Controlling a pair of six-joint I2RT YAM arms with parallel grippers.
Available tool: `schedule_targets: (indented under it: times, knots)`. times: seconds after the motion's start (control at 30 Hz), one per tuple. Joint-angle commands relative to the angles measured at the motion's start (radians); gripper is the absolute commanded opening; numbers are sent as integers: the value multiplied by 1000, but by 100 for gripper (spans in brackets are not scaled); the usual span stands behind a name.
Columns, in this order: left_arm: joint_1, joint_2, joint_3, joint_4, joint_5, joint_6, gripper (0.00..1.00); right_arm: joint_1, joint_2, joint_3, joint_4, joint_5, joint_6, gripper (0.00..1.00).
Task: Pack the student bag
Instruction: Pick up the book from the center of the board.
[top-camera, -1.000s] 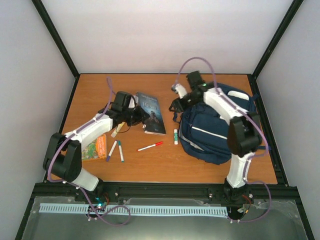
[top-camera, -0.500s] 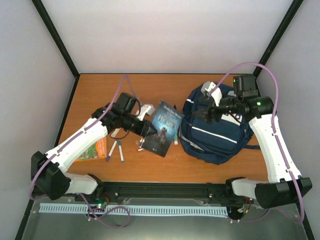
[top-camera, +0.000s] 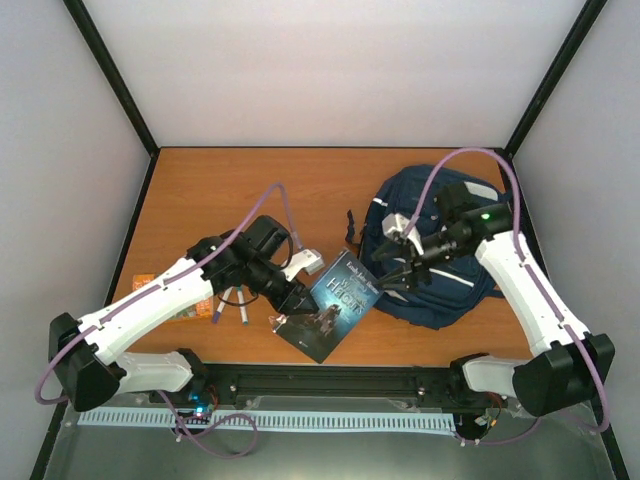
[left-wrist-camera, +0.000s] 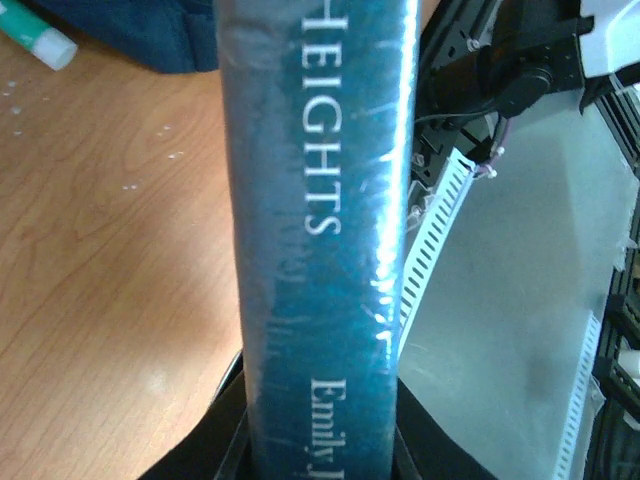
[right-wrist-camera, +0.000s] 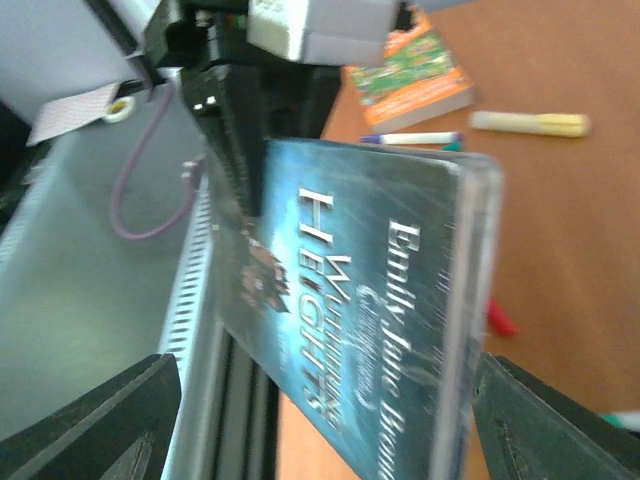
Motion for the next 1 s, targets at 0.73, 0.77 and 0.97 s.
schedule_targets:
  times: [0.73, 0.77, 0.97]
  knots:
    - [-51, -41, 69, -3, 120, 91, 1, 189, -8, 83, 126, 140, 234, 73]
    - [-50, -46, 69, -2, 121, 91, 1, 188, -11, 65, 140, 139, 238, 76]
    - [-51, -67, 83, 4, 123, 97, 1, 212, 36, -8, 109, 51, 193, 80]
